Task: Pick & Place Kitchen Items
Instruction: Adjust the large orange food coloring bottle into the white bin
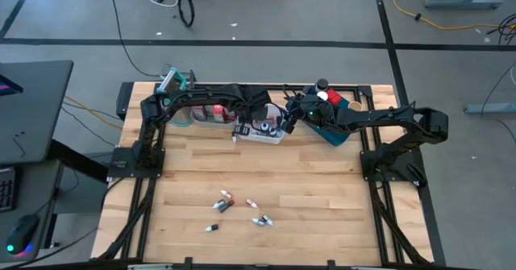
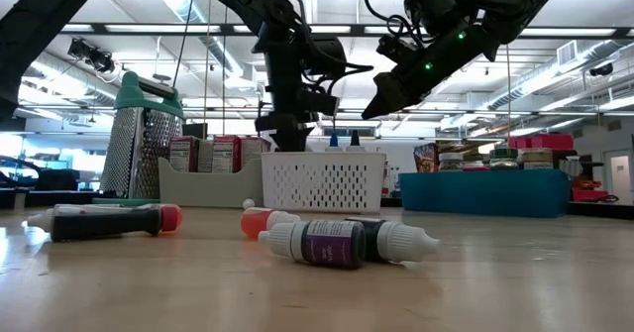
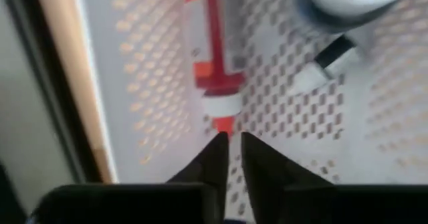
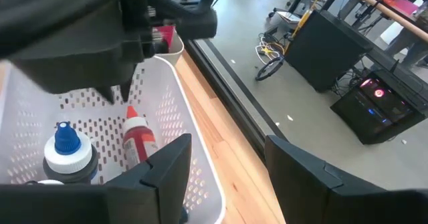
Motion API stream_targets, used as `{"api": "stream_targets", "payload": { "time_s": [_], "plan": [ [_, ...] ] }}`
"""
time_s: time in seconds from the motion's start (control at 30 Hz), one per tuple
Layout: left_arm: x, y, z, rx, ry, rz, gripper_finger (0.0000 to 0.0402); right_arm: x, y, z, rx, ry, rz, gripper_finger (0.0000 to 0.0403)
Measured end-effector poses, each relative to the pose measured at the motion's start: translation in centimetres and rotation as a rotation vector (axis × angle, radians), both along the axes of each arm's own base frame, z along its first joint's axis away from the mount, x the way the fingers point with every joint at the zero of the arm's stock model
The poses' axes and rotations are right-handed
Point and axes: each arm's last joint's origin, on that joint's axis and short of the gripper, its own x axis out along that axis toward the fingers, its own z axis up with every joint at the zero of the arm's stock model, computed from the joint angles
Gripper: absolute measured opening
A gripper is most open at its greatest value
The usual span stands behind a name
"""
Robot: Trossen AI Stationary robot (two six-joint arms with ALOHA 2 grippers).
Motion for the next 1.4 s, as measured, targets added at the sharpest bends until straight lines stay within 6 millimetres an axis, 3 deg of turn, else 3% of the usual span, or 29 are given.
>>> {"api": "stream_targets", "payload": {
  "time_s": [0.17,0.37,0.63,0.8,1.1,1.4],
  "plan": [
    [0.3,0.1,-0.6,-0.072,-0.027,-0.036,0.0114,0.0,0.0,0.0,0.0,0.0,0.0,0.0201],
    [1.0,1.5,-2.5,-0.017,-0.029,-0.053,0.0181,0.0,0.0,0.0,0.003,-0.006,0.009,0.0201],
    [0.8,3.2,-5.0,-0.029,0.028,-0.027,0.0223,0.1,0.0,0.1,0.01,-0.017,0.029,0.0201],
    [0.6,3.4,-5.0,-0.03,0.029,-0.025,0.0194,0.1,0.1,0.1,0.01,-0.018,0.031,0.0201],
    [0.6,3.2,-5.0,-0.064,0.019,-0.022,0.0047,0.1,0.0,0.1,0.007,-0.017,0.031,0.0201],
    [0.6,2.2,-3.8,-0.056,0.015,-0.028,0.0039,0.1,0.1,0.1,0.007,-0.017,0.033,0.0201]
  ]
}}
